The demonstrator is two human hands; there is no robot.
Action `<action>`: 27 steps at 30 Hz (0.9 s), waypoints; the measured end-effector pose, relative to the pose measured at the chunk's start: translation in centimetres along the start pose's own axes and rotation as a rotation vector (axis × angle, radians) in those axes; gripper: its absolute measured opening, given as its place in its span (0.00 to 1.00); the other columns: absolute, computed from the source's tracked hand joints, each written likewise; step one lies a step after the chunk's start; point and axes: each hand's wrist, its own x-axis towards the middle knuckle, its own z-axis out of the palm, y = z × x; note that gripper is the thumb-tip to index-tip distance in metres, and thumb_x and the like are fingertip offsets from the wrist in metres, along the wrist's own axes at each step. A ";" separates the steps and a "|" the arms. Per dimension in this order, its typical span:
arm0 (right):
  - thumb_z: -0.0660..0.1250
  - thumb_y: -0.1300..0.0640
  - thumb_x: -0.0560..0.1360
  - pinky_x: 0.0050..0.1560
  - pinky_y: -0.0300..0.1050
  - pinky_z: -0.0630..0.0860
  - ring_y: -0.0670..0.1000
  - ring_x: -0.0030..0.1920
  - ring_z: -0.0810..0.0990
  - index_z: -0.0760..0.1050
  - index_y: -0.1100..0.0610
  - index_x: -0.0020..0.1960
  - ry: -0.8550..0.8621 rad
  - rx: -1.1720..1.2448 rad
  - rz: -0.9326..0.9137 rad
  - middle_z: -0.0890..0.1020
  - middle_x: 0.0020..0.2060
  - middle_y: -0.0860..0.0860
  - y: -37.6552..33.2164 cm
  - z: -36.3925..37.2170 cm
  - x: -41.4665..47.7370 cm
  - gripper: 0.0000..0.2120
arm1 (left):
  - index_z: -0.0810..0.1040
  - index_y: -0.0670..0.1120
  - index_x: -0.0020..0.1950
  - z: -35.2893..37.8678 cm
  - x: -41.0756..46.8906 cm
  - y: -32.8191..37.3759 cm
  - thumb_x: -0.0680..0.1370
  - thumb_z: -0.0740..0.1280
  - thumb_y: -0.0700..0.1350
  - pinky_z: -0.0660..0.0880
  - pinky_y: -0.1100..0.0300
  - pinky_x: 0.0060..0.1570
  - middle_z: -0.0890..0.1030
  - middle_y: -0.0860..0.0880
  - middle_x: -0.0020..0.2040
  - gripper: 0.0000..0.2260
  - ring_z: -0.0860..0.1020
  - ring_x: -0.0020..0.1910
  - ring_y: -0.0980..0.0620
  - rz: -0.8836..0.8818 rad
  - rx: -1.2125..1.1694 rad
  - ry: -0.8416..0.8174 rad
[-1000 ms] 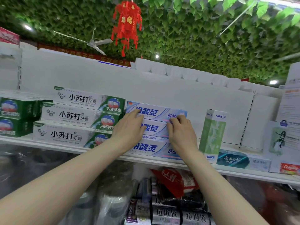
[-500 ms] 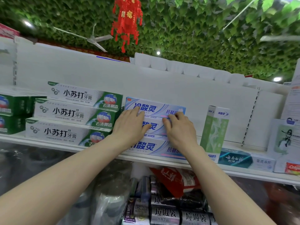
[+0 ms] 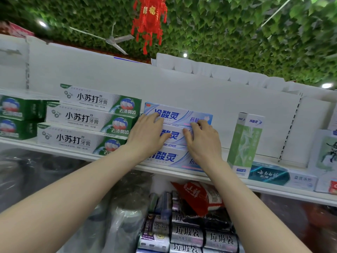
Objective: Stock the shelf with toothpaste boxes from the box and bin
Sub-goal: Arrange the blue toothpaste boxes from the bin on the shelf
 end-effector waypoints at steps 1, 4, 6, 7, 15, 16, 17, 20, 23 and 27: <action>0.51 0.44 0.79 0.62 0.54 0.68 0.59 0.62 0.74 0.76 0.60 0.64 0.019 0.035 -0.003 0.76 0.62 0.57 -0.5 0.0 -0.3 0.26 | 0.69 0.44 0.71 -0.3 -0.5 -0.2 0.79 0.61 0.59 0.59 0.53 0.71 0.67 0.45 0.73 0.26 0.65 0.71 0.45 -0.006 -0.024 0.022; 0.51 0.44 0.78 0.59 0.54 0.70 0.60 0.59 0.76 0.78 0.61 0.61 0.065 0.068 -0.017 0.77 0.60 0.58 -1.8 -0.2 -1.1 0.26 | 0.69 0.44 0.72 -1.4 -1.7 -0.5 0.79 0.63 0.56 0.64 0.53 0.68 0.68 0.46 0.72 0.25 0.65 0.71 0.46 -0.026 -0.098 0.073; 0.55 0.46 0.80 0.57 0.54 0.70 0.60 0.57 0.76 0.78 0.61 0.60 0.065 0.073 -0.028 0.78 0.58 0.58 -3.2 -0.4 -2.0 0.22 | 0.69 0.44 0.72 -2.2 -2.9 -1.1 0.80 0.63 0.54 0.65 0.53 0.68 0.68 0.46 0.72 0.24 0.66 0.71 0.46 -0.021 -0.130 0.080; 0.58 0.48 0.80 0.56 0.54 0.71 0.60 0.55 0.77 0.78 0.62 0.59 0.078 0.087 -0.033 0.78 0.56 0.58 -3.6 -0.5 -2.2 0.20 | 0.69 0.45 0.72 -2.5 -3.3 -1.3 0.80 0.63 0.54 0.66 0.52 0.67 0.69 0.47 0.72 0.23 0.66 0.71 0.46 -0.013 -0.141 0.091; 0.64 0.53 0.76 0.54 0.54 0.74 0.62 0.55 0.78 0.78 0.62 0.59 0.206 0.150 -0.033 0.79 0.55 0.60 -10.8 0.5 -7.8 0.17 | 0.78 0.44 0.63 -4.3 -9.4 -6.5 0.76 0.69 0.45 0.73 0.49 0.56 0.78 0.46 0.60 0.16 0.75 0.59 0.44 0.077 -0.293 0.189; 0.64 0.53 0.76 0.55 0.53 0.73 0.62 0.54 0.78 0.78 0.62 0.59 0.223 0.141 -0.036 0.79 0.54 0.59 -11.8 0.8 -8.6 0.17 | 0.78 0.44 0.62 -4.4 -10.4 -7.4 0.76 0.69 0.44 0.74 0.49 0.56 0.78 0.46 0.59 0.15 0.75 0.59 0.44 0.090 -0.302 0.187; 0.63 0.53 0.76 0.55 0.53 0.71 0.62 0.53 0.77 0.79 0.61 0.59 0.240 0.129 -0.043 0.79 0.53 0.59 -12.8 1.0 -9.5 0.17 | 0.79 0.44 0.61 -4.3 -11.4 -8.2 0.75 0.69 0.44 0.74 0.49 0.56 0.78 0.46 0.58 0.14 0.76 0.58 0.44 0.103 -0.311 0.189; 0.63 0.54 0.76 0.57 0.53 0.69 0.63 0.53 0.76 0.79 0.61 0.58 0.244 0.109 -0.046 0.79 0.53 0.60 -15.9 1.9 -12.5 0.16 | 0.80 0.43 0.58 -4.0 -14.9 -11.0 0.74 0.70 0.42 0.70 0.55 0.59 0.80 0.46 0.56 0.12 0.76 0.56 0.45 0.137 -0.331 0.189; 0.64 0.54 0.75 0.55 0.54 0.71 0.62 0.54 0.75 0.79 0.59 0.58 0.221 0.096 -0.023 0.79 0.53 0.60 -18.4 2.8 -15.6 0.15 | 0.81 0.44 0.57 -3.3 -18.4 -13.4 0.74 0.69 0.42 0.69 0.58 0.56 0.80 0.46 0.55 0.12 0.77 0.54 0.44 0.134 -0.357 0.158; 0.66 0.55 0.75 0.51 0.53 0.71 0.61 0.52 0.76 0.79 0.59 0.56 0.126 0.084 -0.031 0.79 0.52 0.58 -21.8 5.4 -21.6 0.12 | 0.80 0.46 0.58 -1.3 -24.2 -16.2 0.77 0.66 0.45 0.74 0.54 0.53 0.80 0.49 0.56 0.11 0.77 0.53 0.46 0.142 -0.398 0.048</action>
